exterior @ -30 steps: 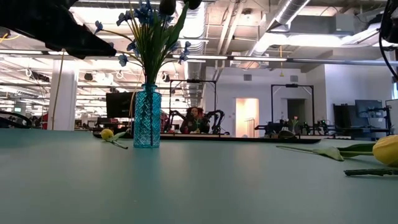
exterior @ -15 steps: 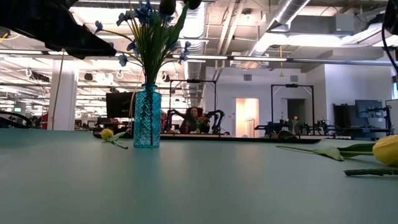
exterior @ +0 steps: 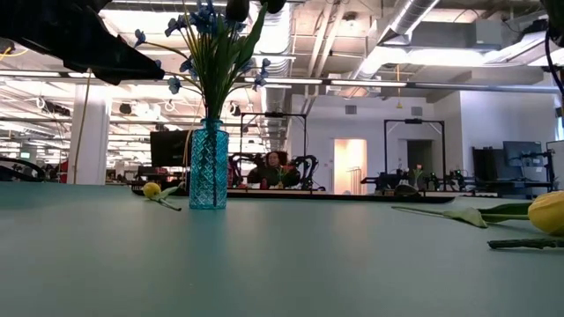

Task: Sort flowers into vase by color
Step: Put the top yellow flowers into the transparent vase

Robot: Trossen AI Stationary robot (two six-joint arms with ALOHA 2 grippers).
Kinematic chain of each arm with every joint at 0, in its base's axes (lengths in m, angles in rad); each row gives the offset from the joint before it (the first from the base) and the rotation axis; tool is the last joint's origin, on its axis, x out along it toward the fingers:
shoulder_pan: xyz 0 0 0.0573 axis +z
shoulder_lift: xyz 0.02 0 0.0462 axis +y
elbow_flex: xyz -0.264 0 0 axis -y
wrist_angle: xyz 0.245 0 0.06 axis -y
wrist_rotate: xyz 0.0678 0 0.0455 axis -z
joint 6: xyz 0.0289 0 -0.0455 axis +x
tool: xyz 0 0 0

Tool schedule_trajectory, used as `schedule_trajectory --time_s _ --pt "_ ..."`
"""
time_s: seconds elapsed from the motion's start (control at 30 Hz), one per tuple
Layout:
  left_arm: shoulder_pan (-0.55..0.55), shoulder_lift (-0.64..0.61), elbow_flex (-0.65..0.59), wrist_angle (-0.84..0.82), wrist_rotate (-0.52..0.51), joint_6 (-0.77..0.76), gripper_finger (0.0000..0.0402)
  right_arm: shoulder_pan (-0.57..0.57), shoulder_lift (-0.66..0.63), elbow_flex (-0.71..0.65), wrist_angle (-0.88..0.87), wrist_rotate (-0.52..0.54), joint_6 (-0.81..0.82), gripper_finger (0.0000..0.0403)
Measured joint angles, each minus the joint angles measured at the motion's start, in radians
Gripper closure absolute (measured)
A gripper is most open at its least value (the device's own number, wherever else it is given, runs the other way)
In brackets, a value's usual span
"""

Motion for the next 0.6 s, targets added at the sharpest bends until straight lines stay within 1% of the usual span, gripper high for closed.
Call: schedule_trajectory --time_s 0.17,0.3,0.37,0.6 --pt "0.0 0.0 0.0 0.0 0.0 0.003 0.0231 -0.026 0.0 0.001 -0.001 -0.019 0.0 0.0184" --pt "0.0 0.0 0.0 0.0 0.0 0.006 0.0231 -0.042 0.0 0.037 -0.006 -0.132 0.004 0.0145" --pt "0.0 0.0 0.0 0.0 0.001 0.006 0.0231 -0.056 0.0 0.058 -0.008 -0.183 0.02 0.0139" --pt "0.0 0.0 0.0 0.0 0.001 0.006 0.0231 -0.119 0.0 0.135 -0.014 -0.391 0.06 0.0138"
